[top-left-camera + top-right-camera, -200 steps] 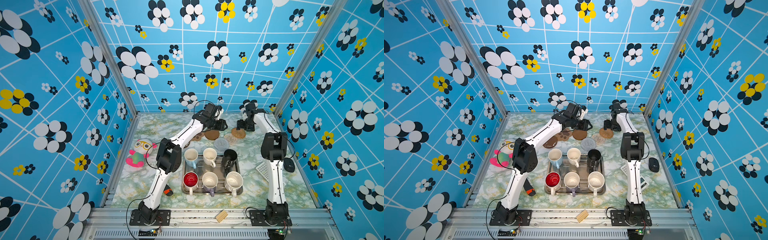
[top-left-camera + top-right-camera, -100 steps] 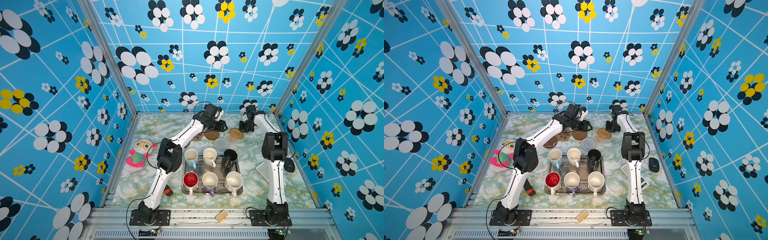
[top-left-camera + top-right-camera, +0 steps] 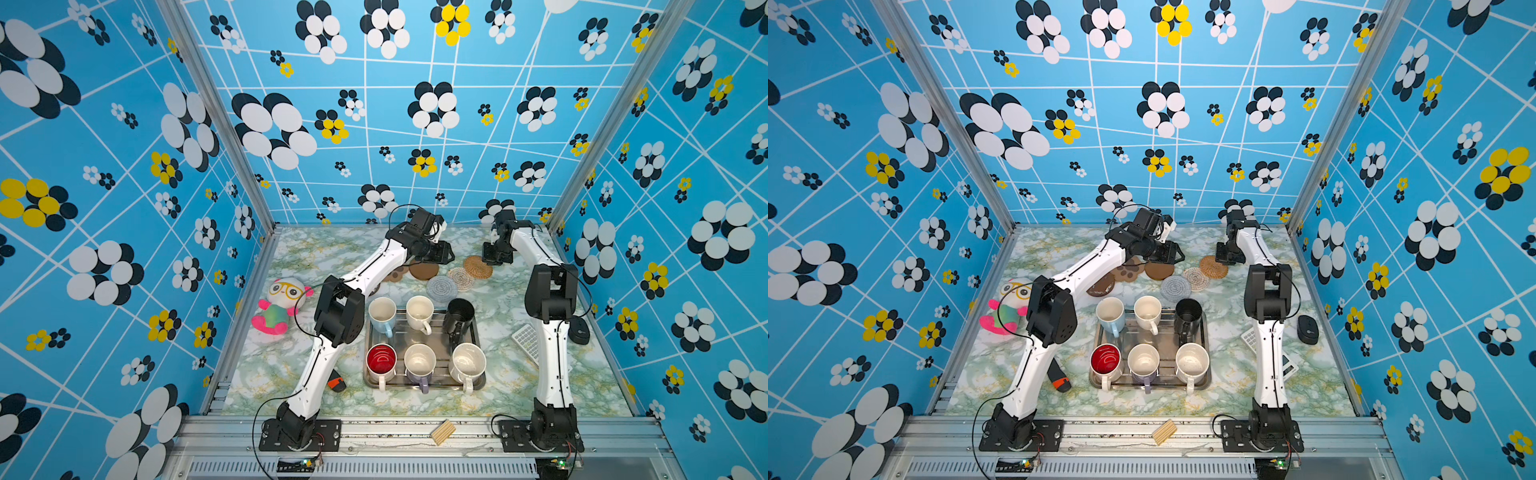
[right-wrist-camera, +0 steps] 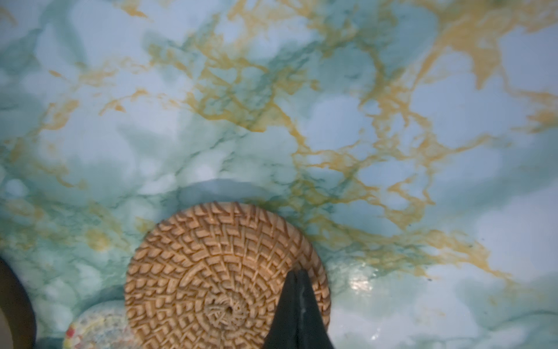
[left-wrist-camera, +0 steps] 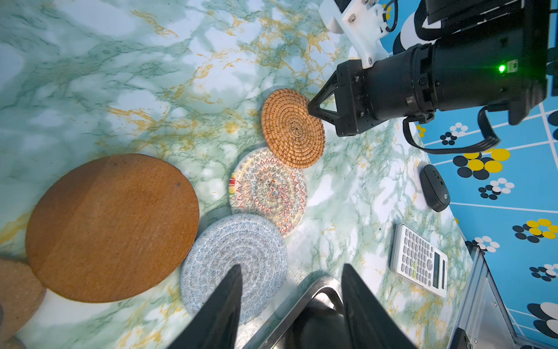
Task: Place cups on coasters
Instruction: Move the coaster to the top-right of the table.
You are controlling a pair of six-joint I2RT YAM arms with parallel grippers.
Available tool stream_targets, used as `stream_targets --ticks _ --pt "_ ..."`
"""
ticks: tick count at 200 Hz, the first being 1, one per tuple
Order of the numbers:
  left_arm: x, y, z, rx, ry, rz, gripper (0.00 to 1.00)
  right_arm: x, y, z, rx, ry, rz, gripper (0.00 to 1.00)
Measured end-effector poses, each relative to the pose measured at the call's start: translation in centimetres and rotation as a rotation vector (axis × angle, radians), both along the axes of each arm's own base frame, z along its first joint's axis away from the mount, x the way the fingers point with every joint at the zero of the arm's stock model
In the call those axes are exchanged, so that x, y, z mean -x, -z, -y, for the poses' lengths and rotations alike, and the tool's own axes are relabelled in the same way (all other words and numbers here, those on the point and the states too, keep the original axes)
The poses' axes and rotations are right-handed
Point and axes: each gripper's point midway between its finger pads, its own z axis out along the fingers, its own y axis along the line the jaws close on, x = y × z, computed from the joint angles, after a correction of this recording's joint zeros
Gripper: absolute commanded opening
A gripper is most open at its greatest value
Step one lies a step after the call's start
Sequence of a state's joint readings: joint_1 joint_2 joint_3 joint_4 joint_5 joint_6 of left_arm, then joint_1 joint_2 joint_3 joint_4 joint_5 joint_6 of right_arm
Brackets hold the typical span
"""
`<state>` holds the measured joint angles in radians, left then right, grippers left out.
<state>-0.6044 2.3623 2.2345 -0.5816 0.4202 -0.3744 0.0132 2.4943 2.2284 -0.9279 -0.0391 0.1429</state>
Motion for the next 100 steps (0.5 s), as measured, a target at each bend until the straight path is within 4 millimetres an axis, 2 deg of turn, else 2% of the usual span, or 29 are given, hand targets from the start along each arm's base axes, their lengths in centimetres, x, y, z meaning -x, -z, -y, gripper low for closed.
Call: stream_targets --ticks 33,61,100 --pt "0.0 0.0 0.0 -0.001 0.0 -0.001 0.54 0.1 0.1 2.4 0.018 0.044 -0.002 0.0" --pt "0.0 0.0 0.0 -0.001 -0.001 -0.001 0.54 1.1 0.1 4.1 0.04 0.074 -0.019 0.0" --pt "0.0 0.1 0.0 -0.002 0.0 -0.001 0.54 2.4 0.0 4.7 0.058 0.085 -0.039 0.0"
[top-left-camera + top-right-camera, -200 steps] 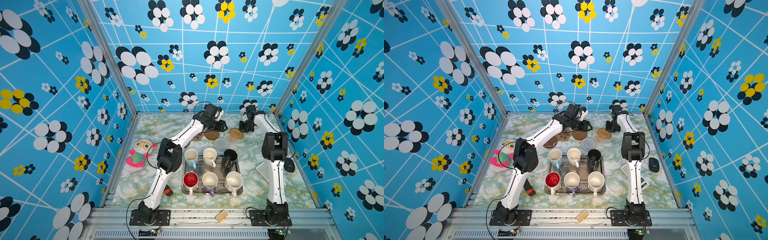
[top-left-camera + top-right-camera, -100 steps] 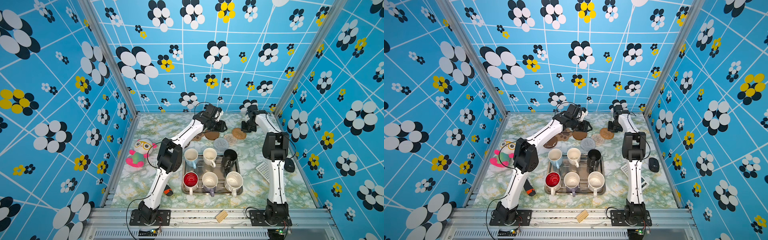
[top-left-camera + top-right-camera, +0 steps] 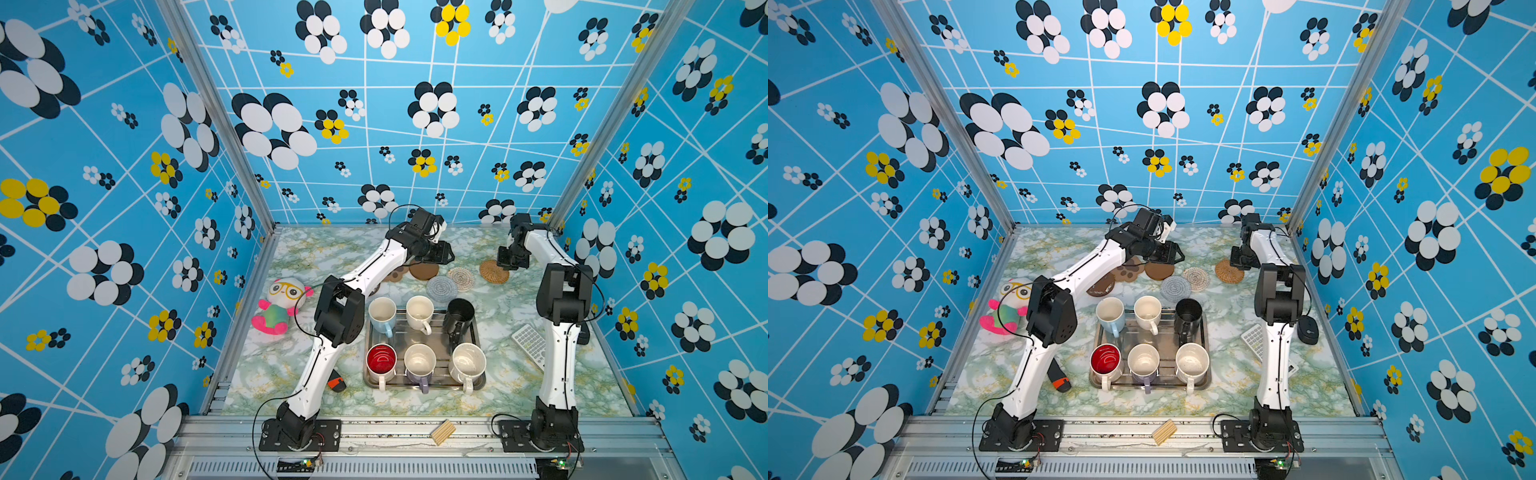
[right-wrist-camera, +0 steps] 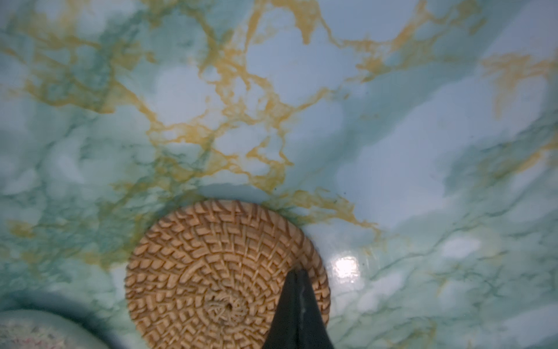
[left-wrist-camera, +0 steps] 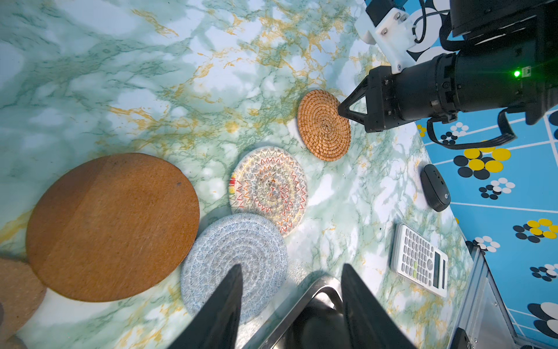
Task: Place cups on coasters
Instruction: Move the coaster to the top-right of the table.
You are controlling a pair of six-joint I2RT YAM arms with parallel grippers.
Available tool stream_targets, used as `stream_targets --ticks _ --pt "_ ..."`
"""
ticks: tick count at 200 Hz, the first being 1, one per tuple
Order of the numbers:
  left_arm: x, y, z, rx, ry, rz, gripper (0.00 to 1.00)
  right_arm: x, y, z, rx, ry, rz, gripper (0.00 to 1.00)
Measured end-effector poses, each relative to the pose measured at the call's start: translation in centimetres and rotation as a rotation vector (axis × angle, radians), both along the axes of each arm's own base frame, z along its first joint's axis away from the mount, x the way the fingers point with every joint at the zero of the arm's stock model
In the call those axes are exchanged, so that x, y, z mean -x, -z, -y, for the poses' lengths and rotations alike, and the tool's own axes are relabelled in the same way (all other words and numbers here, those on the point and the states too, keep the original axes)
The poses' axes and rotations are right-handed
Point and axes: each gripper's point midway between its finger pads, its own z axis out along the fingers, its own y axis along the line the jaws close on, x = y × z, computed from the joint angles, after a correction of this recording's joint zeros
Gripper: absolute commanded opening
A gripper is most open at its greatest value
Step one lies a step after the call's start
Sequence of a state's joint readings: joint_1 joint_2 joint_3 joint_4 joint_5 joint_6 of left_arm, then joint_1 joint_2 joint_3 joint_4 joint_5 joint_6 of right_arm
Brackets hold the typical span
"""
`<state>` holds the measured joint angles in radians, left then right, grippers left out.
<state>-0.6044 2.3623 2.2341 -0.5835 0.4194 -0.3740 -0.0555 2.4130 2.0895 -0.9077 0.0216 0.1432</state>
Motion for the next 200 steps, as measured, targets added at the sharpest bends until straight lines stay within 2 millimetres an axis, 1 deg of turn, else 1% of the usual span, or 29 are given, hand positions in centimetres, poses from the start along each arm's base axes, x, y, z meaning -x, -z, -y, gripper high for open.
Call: stream_targets --ticks 33,54,83,85,88,89,94,109,119,127,140,142,144,154,155,160,161,172,184,200 --pt "0.0 0.0 0.0 0.0 0.0 0.0 0.54 0.3 -0.2 -0.2 -0.011 0.001 -0.001 0.0" --pt "0.0 0.1 -0.1 -0.004 -0.002 -0.001 0.54 0.1 -1.4 -0.4 -0.025 0.005 0.022 0.0" --pt "0.0 0.5 -0.4 -0.021 -0.016 -0.001 0.54 -0.4 -4.9 -1.0 -0.049 0.012 0.097 0.0" --pt "-0.1 0.5 -0.4 -0.023 -0.017 0.0 0.54 -0.4 -5.5 -1.1 -0.051 0.009 0.11 0.0" --pt "0.0 0.6 -0.5 -0.025 -0.019 -0.001 0.54 -0.4 -5.7 -1.2 -0.052 0.009 0.115 0.0" --pt "0.0 0.6 -0.5 -0.026 -0.019 0.0 0.54 -0.5 -6.2 -1.3 -0.055 0.008 0.126 0.0" --pt "0.0 0.6 -0.6 -0.028 -0.021 0.001 0.54 -0.6 -6.8 -1.5 -0.058 0.004 0.14 0.0" --pt "0.0 0.1 -0.9 -0.036 -0.031 0.013 0.54 -0.7 -9.2 -3.0 -0.071 -0.022 0.194 0.0" --pt "-0.1 -0.4 -1.1 -0.039 -0.037 0.024 0.54 -0.7 -10.0 -4.4 -0.087 -0.049 0.215 0.0" --pt "-0.1 -1.0 -1.3 -0.043 -0.044 0.035 0.54 -0.7 -10.5 -6.0 -0.1 -0.079 0.227 0.0" --pt "-0.1 -1.9 -1.7 -0.047 -0.057 0.051 0.53 -0.6 -10.4 -8.6 -0.123 -0.127 0.225 0.0" --pt "-0.1 -2.1 -1.7 -0.049 -0.06 0.053 0.53 -0.5 -10.3 -8.7 -0.126 -0.129 0.224 0.0" --pt "-0.1 -2.2 -1.8 -0.049 -0.061 0.056 0.53 -0.4 -10.2 -9.4 -0.131 -0.142 0.22 0.0" --pt "-0.1 -2.9 -2.0 -0.05 -0.069 0.067 0.53 -0.1 -9.6 -11.0 -0.144 -0.17 0.204 0.0" --pt "0.0 -3.0 -2.1 -0.05 -0.07 0.069 0.53 0.0 -9.4 -11.5 -0.147 -0.18 0.2 0.0" --pt "0.0 -3.3 -2.2 -0.052 -0.074 0.073 0.52 0.1 -9.1 -12.1 -0.152 -0.19 0.194 0.0" --pt "0.0 -3.3 -2.2 -0.052 -0.074 0.073 0.52 0.2 -9.0 -12.6 -0.155 -0.199 0.19 0.0" --pt "0.1 -3.7 -2.5 -0.059 -0.081 0.079 0.51 0.5 -8.1 -14.3 -0.169 -0.231 0.168 0.0" --pt "0.1 -3.8 -2.6 -0.064 -0.084 0.083 0.51 0.8 -7.0 -15.6 -0.181 -0.254 0.144 0.0" --pt "0.1 -3.5 -2.8 -0.081 -0.086 0.08 0.5 1.1 -5.7 -16.3 -0.188 -0.266 0.115 0.0"
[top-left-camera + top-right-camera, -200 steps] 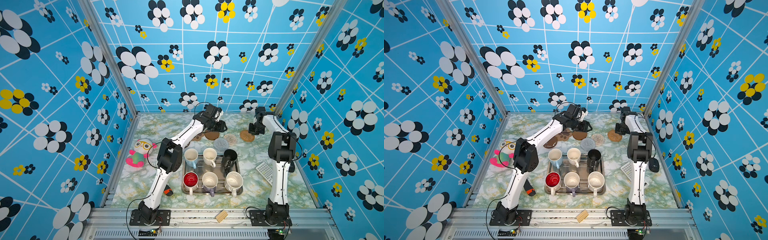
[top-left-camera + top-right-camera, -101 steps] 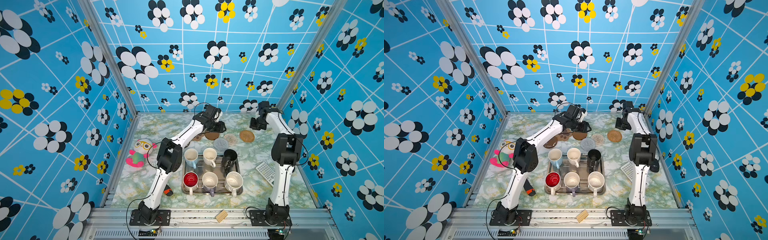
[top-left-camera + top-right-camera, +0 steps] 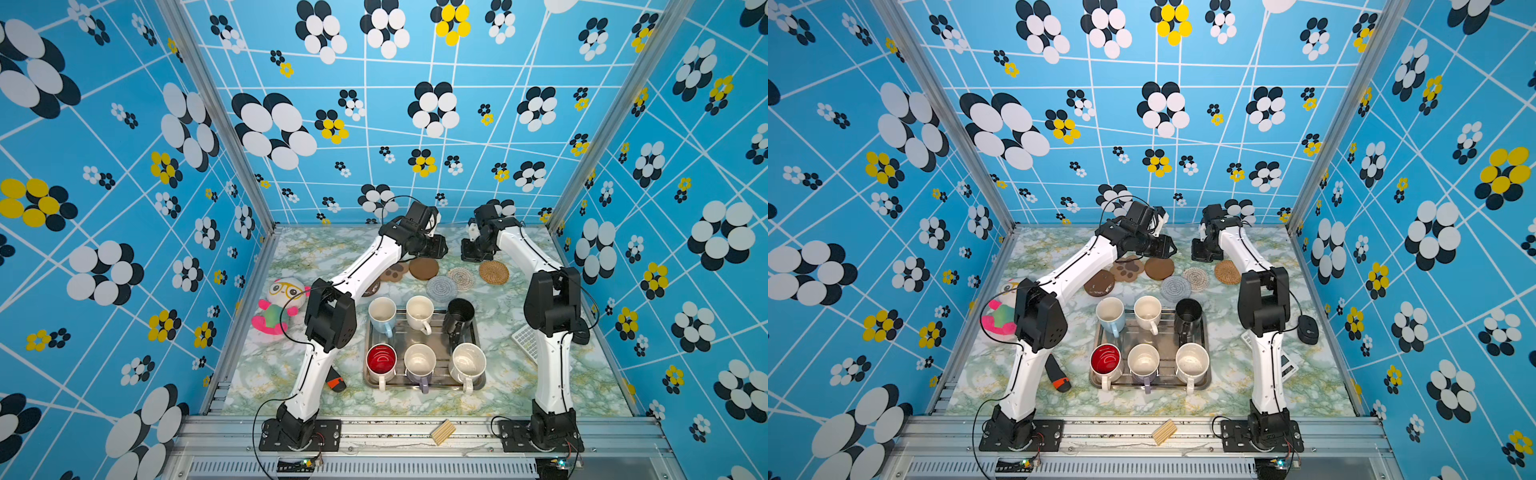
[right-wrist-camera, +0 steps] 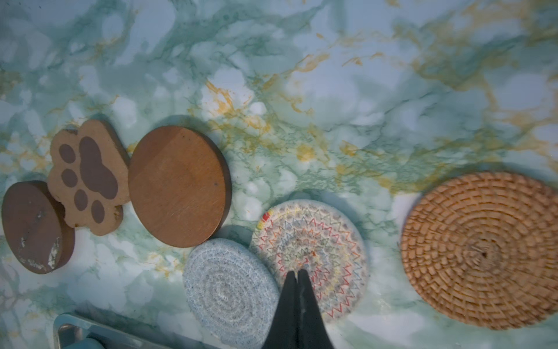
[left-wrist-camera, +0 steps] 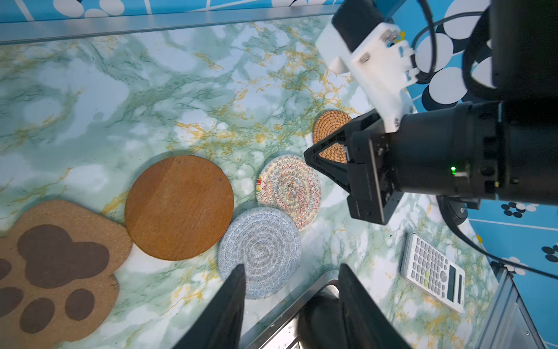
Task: Place cups on coasters
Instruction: Move the coaster to the top-right of the table.
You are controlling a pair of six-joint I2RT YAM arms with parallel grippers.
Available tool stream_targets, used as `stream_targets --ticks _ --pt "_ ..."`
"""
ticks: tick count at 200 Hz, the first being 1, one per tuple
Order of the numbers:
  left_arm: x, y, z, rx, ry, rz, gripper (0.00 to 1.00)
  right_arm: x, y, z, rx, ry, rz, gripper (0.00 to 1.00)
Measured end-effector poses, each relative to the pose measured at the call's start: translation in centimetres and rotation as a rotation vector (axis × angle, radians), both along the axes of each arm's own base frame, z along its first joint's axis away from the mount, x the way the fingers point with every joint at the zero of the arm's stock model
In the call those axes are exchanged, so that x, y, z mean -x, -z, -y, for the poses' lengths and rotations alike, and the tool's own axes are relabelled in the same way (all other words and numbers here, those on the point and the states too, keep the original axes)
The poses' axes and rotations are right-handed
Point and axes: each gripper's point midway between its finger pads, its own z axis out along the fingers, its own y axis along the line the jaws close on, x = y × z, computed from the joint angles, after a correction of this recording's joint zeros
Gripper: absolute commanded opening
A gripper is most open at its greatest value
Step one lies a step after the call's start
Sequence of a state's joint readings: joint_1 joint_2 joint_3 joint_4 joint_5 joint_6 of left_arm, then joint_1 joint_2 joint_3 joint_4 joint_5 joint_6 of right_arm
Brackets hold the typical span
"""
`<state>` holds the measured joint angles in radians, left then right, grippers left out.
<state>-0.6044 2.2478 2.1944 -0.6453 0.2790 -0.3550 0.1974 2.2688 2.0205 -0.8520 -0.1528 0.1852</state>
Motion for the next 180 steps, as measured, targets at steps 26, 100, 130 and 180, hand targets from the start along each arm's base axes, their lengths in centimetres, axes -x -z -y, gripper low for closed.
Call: stream_targets --ticks 26,100,130,180 --pt "0.2 0.4 -0.3 -0.016 -0.005 -0.013 0.5 0.5 2.0 0.0 0.003 0.004 -0.046 0.0" --pt "0.5 1.4 -0.7 -0.045 -0.01 -0.037 0.49 1.6 5.8 0.2 0.017 0.012 -0.136 0.0" --pt "0.7 1.9 -0.8 -0.052 -0.01 -0.047 0.49 0.9 5.8 0.5 0.037 0.022 -0.13 0.0" --pt "1.1 3.5 -1.4 -0.083 -0.019 -0.074 0.47 -1.6 5.7 1.2 0.079 0.044 -0.098 0.0"
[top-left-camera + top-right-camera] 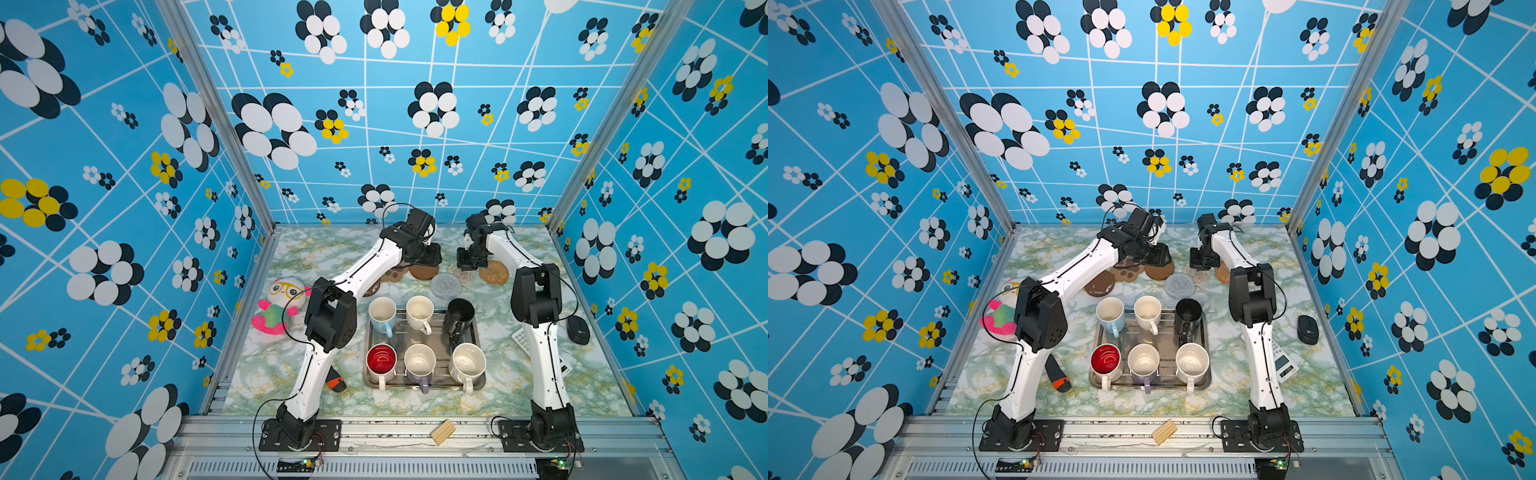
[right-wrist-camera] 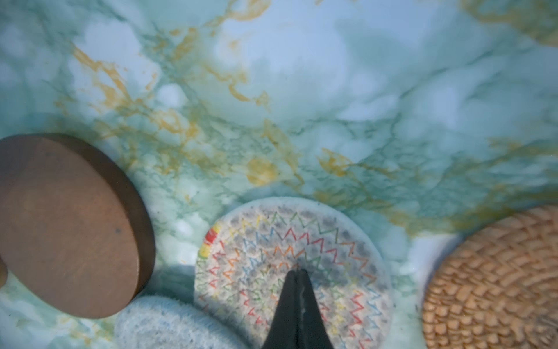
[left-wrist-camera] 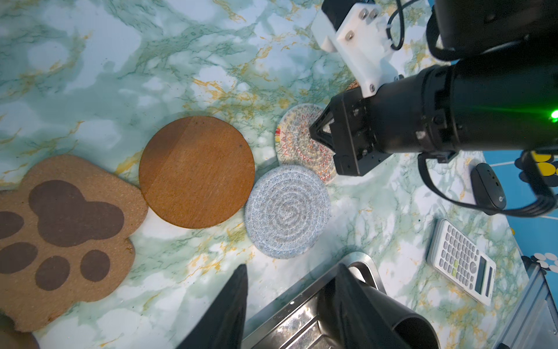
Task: Place cups on coasters
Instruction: Move the coaster to the top-right of the table.
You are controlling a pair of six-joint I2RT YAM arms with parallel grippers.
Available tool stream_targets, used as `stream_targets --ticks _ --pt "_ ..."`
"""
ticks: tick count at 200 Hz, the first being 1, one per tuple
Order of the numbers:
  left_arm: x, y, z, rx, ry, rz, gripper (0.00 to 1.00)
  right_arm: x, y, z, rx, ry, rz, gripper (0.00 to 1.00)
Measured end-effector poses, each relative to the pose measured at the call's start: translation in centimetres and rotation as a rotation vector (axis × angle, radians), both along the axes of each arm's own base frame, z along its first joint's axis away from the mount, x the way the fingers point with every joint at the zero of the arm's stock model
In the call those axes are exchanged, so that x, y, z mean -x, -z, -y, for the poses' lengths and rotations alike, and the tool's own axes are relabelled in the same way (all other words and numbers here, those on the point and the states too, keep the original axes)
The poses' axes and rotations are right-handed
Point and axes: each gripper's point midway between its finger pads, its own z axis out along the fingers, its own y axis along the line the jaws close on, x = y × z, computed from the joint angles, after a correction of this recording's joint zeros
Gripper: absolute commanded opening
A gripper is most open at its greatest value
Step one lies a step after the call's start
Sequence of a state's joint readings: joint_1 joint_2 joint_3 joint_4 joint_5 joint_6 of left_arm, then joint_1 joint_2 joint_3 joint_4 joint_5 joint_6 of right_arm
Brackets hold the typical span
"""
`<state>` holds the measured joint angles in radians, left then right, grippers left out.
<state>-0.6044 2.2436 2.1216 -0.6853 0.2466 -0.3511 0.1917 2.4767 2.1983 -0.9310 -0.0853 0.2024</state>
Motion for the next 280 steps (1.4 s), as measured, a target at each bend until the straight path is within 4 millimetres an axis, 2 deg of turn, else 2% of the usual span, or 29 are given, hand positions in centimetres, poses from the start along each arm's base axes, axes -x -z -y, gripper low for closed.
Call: stream_targets --ticks 44,48,79,108,147,163,193,230,280 --pt "-0.3 -0.6 0.9 0.047 0.008 0.009 0.44 -1.8 -0.1 2.0 0.015 0.041 0.02 0.0" --pt "-0.4 -0.7 1.0 0.053 0.01 0.011 0.4 -1.9 -0.1 2.3 0.017 0.046 0.022 0.0" --pt "-1.7 -0.7 2.9 0.123 0.028 0.015 0.32 -2.4 0.0 4.0 0.021 0.078 0.021 0.0" --pt "-2.8 1.7 5.0 0.188 0.057 -0.007 0.18 -2.4 0.0 5.7 0.024 0.105 0.015 0.0" --pt "-3.9 6.2 7.1 0.258 0.068 -0.076 0.17 -2.5 0.1 6.5 0.026 0.115 0.014 0.0" --pt "-4.0 7.4 7.9 0.296 0.071 -0.102 0.17 -2.5 0.1 6.5 0.024 0.114 0.014 0.0" --pt "-4.3 8.3 8.9 0.353 0.073 -0.119 0.15 -2.5 0.1 6.5 0.022 0.114 0.014 0.0" --pt "-5.1 8.2 9.9 0.41 0.064 -0.117 0.1 -2.5 0.1 6.4 0.015 0.105 0.015 0.0" --pt "-5.0 10.4 10.1 0.402 0.046 -0.161 0.06 -2.5 0.1 6.3 0.008 0.09 0.016 0.0"
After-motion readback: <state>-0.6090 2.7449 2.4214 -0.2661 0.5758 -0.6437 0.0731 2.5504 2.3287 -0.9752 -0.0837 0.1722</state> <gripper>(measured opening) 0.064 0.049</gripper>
